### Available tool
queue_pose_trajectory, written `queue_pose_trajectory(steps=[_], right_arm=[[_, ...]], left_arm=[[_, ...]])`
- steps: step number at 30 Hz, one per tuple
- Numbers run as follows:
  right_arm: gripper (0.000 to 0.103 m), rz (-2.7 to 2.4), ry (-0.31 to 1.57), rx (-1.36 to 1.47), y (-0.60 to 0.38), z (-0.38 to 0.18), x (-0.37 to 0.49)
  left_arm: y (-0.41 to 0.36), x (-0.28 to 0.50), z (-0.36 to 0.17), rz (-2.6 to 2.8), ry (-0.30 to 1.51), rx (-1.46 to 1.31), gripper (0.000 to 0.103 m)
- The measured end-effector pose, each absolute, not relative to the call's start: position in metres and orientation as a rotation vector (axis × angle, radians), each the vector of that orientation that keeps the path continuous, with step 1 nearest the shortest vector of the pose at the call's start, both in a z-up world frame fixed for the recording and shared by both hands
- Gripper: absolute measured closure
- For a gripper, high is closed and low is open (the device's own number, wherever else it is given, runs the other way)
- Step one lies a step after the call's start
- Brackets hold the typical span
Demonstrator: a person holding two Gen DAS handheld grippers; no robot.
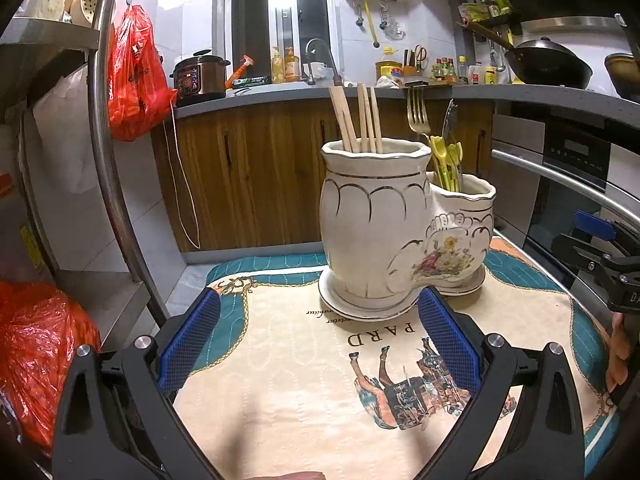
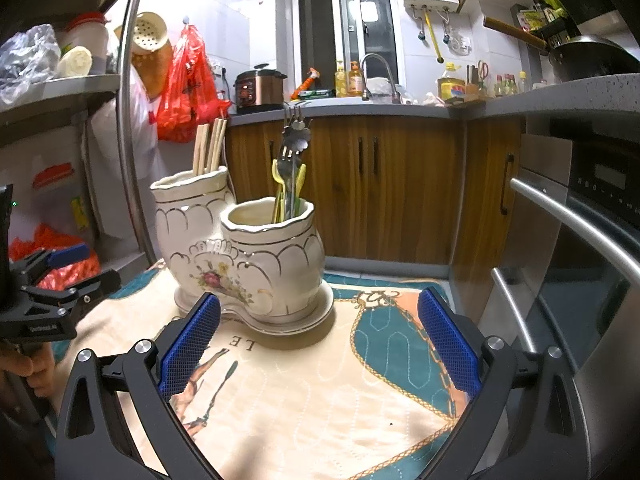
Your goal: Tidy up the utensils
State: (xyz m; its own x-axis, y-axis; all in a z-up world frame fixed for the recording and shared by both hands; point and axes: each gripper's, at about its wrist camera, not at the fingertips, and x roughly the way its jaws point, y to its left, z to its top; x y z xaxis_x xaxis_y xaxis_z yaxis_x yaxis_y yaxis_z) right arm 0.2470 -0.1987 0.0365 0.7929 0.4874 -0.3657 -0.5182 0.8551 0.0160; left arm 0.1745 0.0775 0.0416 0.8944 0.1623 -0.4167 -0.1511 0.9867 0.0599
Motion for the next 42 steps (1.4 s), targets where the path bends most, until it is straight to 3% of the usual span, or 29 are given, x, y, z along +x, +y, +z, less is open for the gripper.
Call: queue_pose_trajectory(steps=[9,42], right_arm=[[0.005,0.552,0.358,-0.073,-0.2,0.038,0.246],[0.005,0.615,0.272,-0.085,-0.188,0.044,0.227]], left_arm=[[0.071,0.159,0.054,0.119,0.32,0.028,0.005],[0.058,0.164,0.052,0.087,0.304,0.011,0.005]])
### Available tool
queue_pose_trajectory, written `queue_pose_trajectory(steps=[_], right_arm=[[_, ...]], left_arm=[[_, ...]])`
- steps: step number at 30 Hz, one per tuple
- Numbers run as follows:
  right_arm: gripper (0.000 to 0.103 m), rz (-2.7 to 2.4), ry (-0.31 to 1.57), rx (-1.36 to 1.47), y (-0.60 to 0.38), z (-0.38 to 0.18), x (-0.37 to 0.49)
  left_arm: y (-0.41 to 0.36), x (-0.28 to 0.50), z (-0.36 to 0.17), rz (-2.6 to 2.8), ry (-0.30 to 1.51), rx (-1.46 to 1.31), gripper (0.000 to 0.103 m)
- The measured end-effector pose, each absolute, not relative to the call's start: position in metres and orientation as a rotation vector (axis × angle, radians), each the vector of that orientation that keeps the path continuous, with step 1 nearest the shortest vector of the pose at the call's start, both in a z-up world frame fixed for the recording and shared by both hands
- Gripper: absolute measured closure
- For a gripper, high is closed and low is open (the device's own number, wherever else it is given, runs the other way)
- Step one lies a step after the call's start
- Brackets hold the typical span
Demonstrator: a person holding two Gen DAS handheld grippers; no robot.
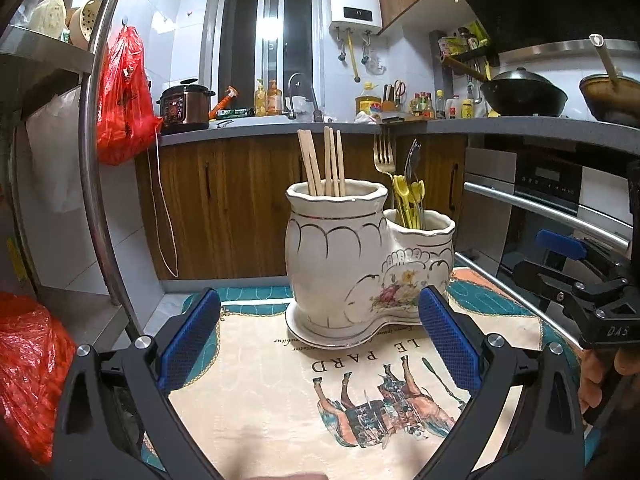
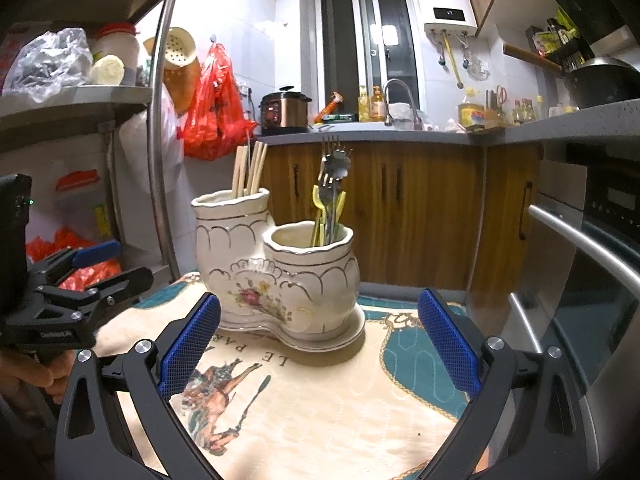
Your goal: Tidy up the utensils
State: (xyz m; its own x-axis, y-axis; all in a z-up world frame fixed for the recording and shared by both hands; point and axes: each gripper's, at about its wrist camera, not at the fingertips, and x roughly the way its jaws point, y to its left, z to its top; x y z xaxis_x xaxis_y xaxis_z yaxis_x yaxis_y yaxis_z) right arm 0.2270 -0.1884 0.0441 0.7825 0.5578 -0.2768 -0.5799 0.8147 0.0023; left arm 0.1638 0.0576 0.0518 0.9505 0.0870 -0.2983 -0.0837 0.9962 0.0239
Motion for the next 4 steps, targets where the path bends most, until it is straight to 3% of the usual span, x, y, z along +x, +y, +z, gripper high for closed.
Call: queue_pose_trajectory(steps=[4], right_arm=[[0.005,0.619,0.267,-0.084,-0.1876,0.0444,0.2261]], left_arm=[[0.0573,0.1634,0.0521,0.086,0.293,0.0,0.005]])
